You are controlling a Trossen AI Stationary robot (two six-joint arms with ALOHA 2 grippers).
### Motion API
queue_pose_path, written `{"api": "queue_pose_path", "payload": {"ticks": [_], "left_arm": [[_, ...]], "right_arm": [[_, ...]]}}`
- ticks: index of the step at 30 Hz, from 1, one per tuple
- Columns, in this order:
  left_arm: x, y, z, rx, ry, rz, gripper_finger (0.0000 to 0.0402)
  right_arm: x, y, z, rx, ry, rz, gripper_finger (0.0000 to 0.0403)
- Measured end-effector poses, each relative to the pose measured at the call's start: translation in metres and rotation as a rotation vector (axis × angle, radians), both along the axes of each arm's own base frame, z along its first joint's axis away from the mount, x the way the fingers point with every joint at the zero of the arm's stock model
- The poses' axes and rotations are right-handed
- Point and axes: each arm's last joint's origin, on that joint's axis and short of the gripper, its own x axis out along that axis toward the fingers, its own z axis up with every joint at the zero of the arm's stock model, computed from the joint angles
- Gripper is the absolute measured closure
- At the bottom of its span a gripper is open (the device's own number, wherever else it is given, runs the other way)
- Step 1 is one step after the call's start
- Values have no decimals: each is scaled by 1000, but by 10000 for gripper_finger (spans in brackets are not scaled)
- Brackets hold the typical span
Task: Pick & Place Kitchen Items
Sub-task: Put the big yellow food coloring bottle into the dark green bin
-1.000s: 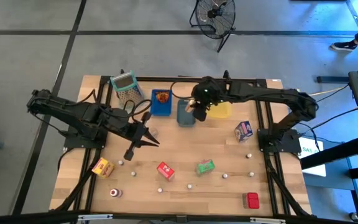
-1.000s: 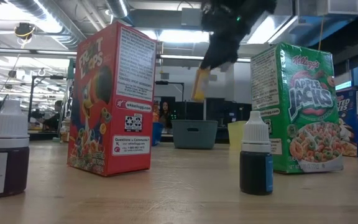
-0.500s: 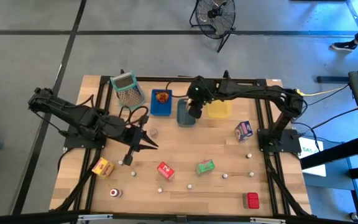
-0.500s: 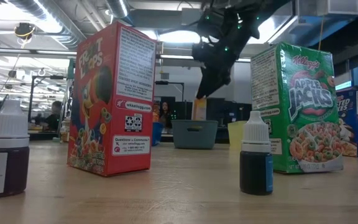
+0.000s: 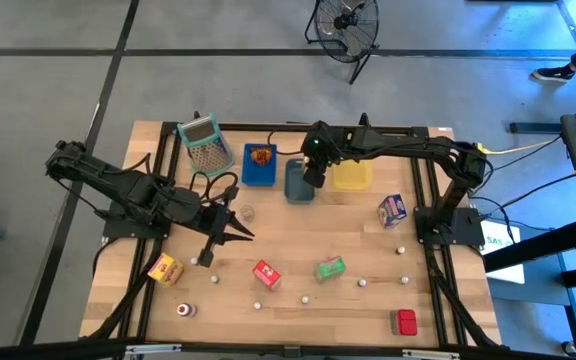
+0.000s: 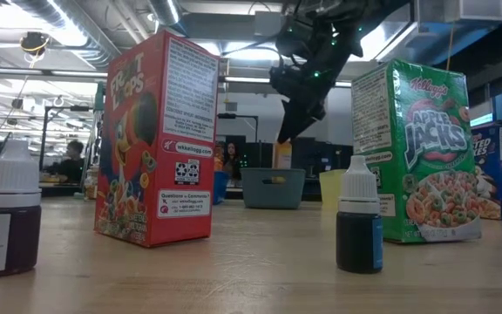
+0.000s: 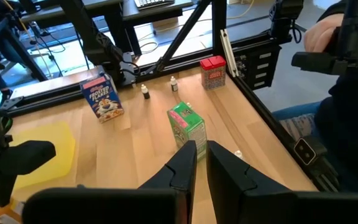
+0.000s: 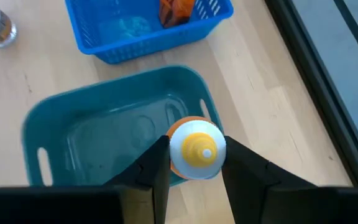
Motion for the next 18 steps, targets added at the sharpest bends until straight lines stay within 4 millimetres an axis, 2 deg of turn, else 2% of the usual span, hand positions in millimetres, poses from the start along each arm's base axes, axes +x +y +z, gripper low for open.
{"api": "queue_pose_path", "payload": {"ticks": [18], "left_arm": [[0,0,0,17,-3,-7,370]], "right_arm": [[6,-2,-14,20,21,-15,283]]}}
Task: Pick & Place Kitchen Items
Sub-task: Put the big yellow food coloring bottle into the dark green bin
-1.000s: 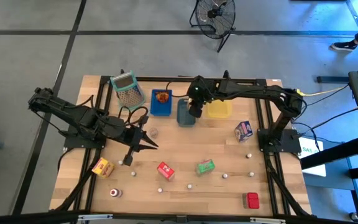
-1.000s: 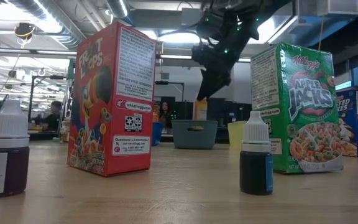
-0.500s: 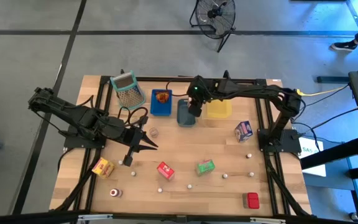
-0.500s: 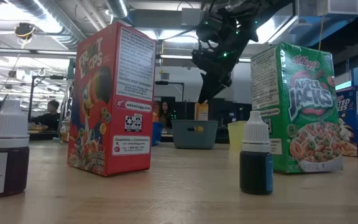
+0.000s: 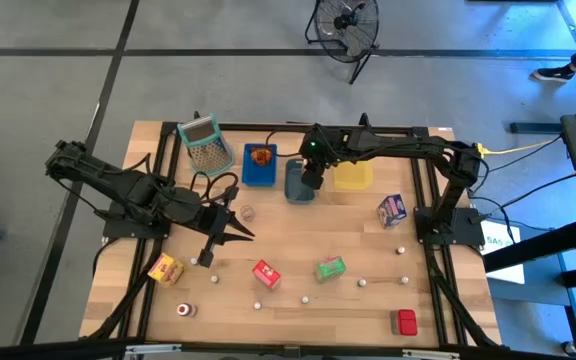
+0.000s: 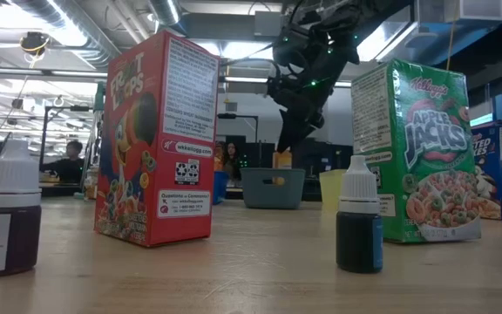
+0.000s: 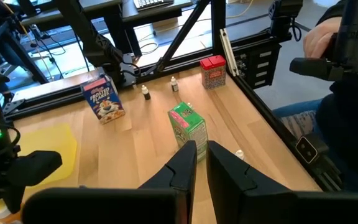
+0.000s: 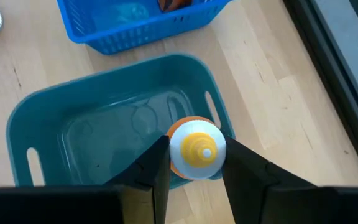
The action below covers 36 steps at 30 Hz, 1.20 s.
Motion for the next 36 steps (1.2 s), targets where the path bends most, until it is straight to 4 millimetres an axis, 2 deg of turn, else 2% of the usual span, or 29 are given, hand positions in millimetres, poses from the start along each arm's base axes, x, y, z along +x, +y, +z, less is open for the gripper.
{"api": "queue_pose_path", "payload": {"ticks": [36], "left_arm": [[0,0,0,0,0,0,370]], "right_arm": [[0,1,0,34,-13,-9,283]]}}
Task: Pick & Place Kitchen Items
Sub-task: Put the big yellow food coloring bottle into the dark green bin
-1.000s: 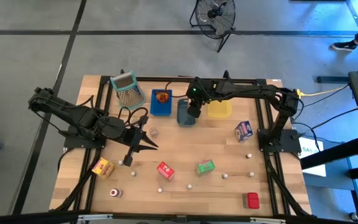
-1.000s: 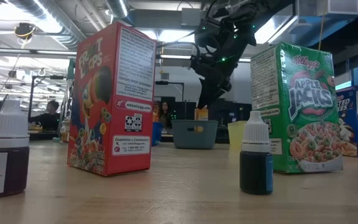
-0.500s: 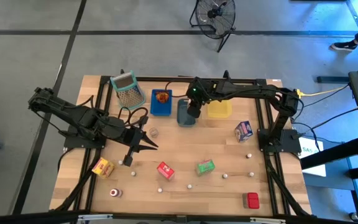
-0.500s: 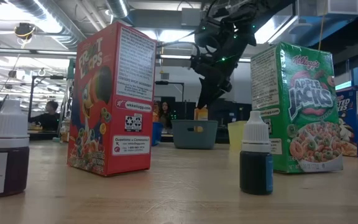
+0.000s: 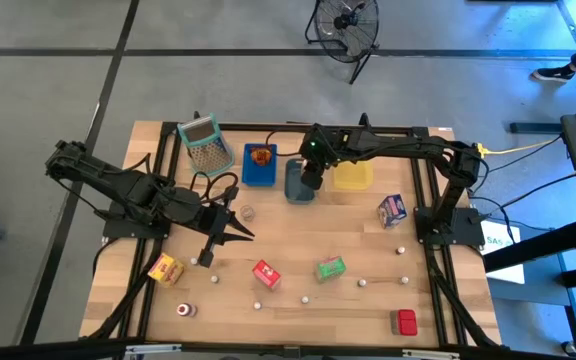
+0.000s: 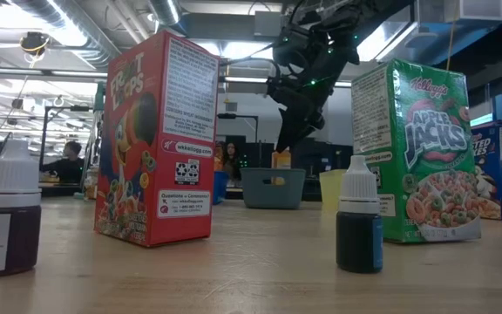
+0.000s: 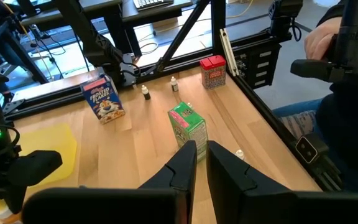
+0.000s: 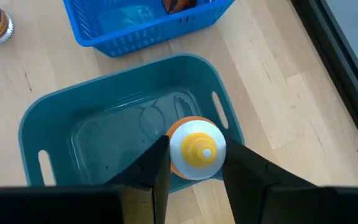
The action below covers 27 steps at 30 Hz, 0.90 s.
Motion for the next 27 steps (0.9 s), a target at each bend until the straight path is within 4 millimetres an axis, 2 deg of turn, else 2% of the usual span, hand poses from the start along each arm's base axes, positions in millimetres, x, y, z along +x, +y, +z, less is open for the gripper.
{"api": "queue_pose_path", "payload": {"ticks": [9,19,27], "left_arm": [[0,0,0,0,0,-1,370],[0,0,0,-1,2,-3,370],[0,0,0,-15,4,2,370]], "right_arm": [[7,-7,-20,3,35,-14,283],[8,-8,-20,2,25,-12,281],[8,-8,-20,1,28,-13,256]]}}
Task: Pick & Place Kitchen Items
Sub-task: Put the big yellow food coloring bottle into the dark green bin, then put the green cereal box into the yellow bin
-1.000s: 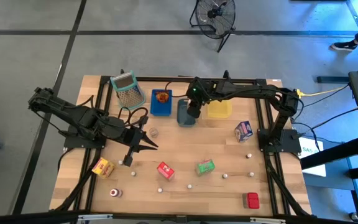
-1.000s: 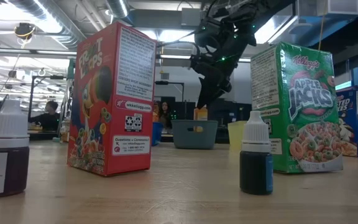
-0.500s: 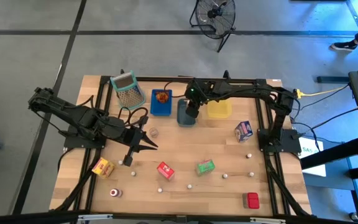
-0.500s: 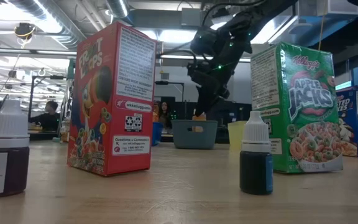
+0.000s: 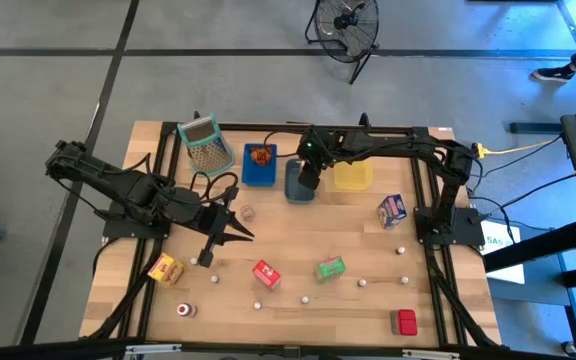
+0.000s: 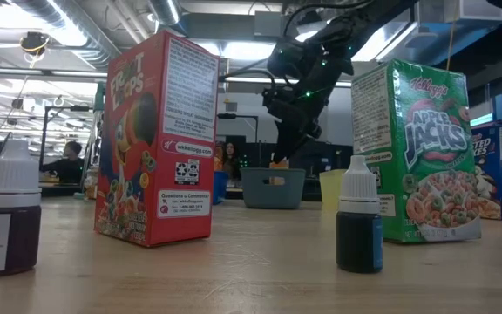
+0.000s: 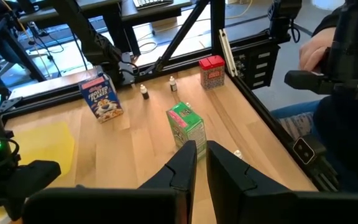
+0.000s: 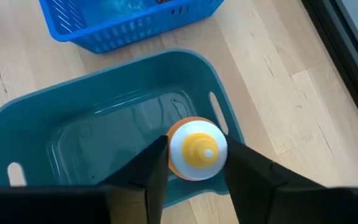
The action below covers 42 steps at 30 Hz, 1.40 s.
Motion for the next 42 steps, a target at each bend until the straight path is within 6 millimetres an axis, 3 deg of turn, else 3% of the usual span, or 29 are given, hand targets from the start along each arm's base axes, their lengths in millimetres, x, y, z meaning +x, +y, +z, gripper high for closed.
{"api": "queue_pose_path", "payload": {"ticks": [19,31,42], "left_arm": [[0,0,0,-2,1,1,370],[-1,0,-2,4,17,1,370],[-1,0,-3,2,30,5,370]], "right_arm": [[2,6,0,-24,9,11,245],[2,8,-2,-46,26,7,151],[3,9,-1,-93,40,9,137]]}}
